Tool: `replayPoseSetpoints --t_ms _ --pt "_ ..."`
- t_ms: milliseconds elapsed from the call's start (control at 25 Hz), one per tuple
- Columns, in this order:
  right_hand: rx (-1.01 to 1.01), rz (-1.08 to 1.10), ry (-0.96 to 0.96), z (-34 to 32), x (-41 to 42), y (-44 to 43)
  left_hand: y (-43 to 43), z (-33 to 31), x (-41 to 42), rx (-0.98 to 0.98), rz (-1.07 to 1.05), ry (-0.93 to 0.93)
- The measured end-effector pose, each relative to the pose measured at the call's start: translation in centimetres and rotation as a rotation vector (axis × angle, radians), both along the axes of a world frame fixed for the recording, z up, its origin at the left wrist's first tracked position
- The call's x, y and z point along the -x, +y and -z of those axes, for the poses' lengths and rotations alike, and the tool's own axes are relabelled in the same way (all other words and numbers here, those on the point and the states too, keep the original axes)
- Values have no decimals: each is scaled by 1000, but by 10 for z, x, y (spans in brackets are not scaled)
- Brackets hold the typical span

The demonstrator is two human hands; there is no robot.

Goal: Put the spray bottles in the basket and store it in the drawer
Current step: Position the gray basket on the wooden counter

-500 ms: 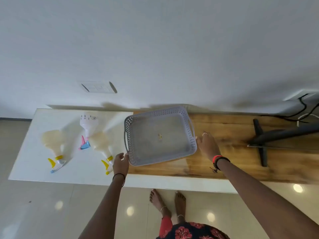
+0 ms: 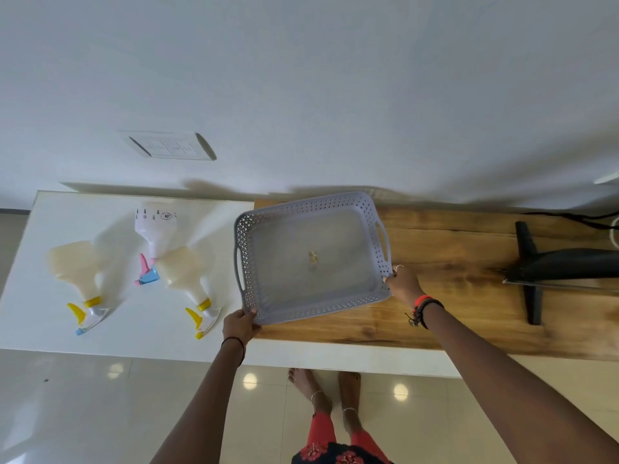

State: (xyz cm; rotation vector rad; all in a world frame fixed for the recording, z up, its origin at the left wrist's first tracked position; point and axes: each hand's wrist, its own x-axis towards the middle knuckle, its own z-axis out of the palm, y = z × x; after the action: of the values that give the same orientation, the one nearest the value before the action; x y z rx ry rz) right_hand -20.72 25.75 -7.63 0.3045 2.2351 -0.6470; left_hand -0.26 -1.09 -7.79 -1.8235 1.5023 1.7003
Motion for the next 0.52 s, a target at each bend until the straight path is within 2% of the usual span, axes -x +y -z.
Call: replayPoseSetpoints --t_ms 200,320,520 --pt "37 122 0 9 -1 6 -1 -5 -1 -95 -77 34" --pt "84 237 -55 7 -7 10 4 -10 3 -110 -116 67" --pt "62 340 -36 6 -21 38 26 -12 14 -98 -142 90"
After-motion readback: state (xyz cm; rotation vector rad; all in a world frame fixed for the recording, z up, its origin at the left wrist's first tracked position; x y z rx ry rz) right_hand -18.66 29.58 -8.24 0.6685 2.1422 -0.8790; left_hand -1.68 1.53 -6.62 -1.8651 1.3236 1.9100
